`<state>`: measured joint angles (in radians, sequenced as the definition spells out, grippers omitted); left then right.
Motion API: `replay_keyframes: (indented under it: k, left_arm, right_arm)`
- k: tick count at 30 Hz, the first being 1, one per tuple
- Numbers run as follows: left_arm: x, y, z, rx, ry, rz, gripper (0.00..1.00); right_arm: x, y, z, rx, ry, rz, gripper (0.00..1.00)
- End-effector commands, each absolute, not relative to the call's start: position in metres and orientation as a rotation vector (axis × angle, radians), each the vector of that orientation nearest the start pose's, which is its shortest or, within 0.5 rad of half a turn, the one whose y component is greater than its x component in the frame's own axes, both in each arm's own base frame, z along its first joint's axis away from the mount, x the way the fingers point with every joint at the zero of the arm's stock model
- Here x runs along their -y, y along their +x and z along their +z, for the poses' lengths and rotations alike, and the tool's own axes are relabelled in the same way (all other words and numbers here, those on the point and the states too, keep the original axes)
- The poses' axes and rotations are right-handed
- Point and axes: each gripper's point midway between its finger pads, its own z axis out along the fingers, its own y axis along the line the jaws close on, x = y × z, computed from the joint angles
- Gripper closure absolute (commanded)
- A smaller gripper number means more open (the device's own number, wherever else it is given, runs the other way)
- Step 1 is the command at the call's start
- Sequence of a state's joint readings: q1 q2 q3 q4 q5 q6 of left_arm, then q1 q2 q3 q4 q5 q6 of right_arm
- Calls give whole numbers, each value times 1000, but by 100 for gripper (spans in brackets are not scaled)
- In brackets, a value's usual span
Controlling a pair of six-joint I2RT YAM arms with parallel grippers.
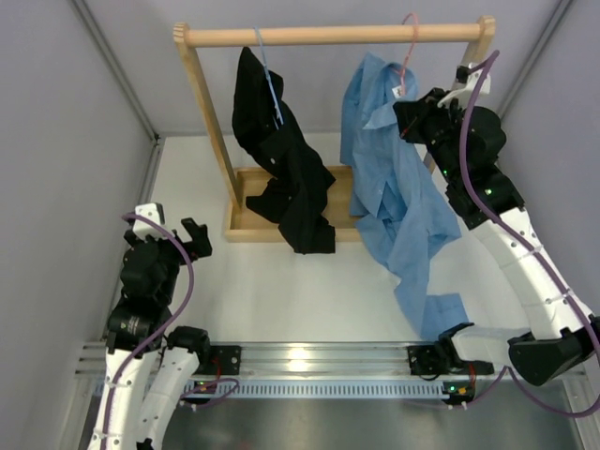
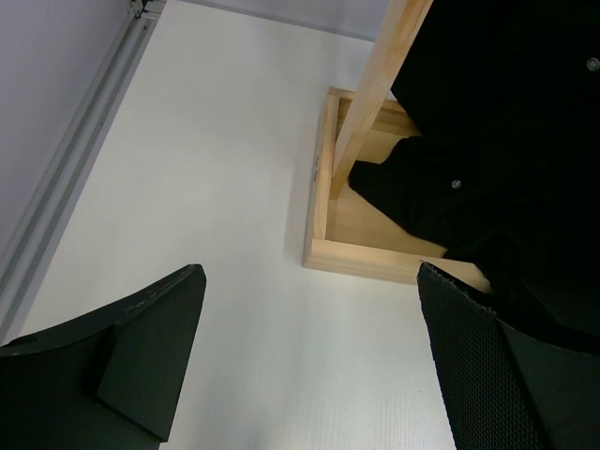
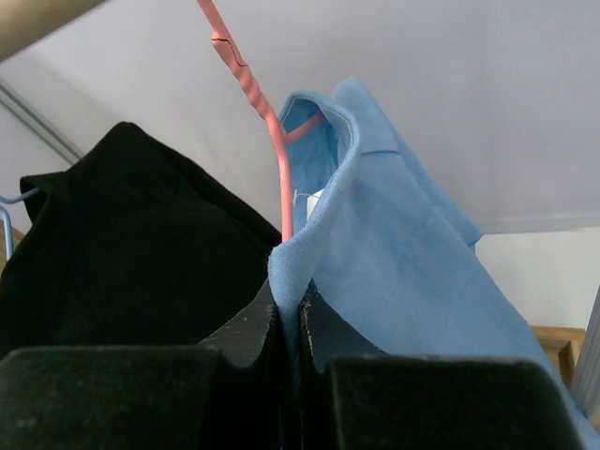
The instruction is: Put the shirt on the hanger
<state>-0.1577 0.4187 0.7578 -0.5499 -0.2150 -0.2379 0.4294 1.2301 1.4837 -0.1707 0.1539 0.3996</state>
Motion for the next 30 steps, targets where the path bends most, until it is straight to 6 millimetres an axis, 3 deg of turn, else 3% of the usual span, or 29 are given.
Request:
replay_keyframes:
  k: [1, 5, 12, 15, 16, 19, 22, 27, 30]
  left_arm:
    - [14, 229, 279, -1707, -210, -142, 2]
    - [15, 230, 279, -1709, -203, -147, 2]
    - [14, 231, 279, -1710, -207, -139, 2]
    - [12, 230, 280, -1704, -213, -133, 2]
    - [12, 230, 280, -1704, -212, -131, 2]
    - [11, 230, 280, -1705, -215, -128, 2]
    - [12, 230, 280, -1703, -211, -130, 2]
    - [12, 230, 280, -1706, -208, -131, 2]
    - [13, 230, 279, -1708, -205, -131, 2]
  right_arm:
    - [-152, 357, 516, -1323, 109, 685, 100]
    - [-150, 362, 497, -1342, 111, 685, 100]
    - [-153, 365, 490, -1347, 69, 750, 99]
    - [-156, 362, 494, -1341, 30, 769, 86]
    - [-157, 359, 496, -1337, 17, 775, 71]
    - [-156, 350, 502, -1321, -7, 785, 45]
    - [-151, 341, 505, -1312, -20, 781, 37]
    - [-136, 331, 503, -1320, -34, 700, 33]
    - [-122, 334, 488, -1377, -29, 593, 26]
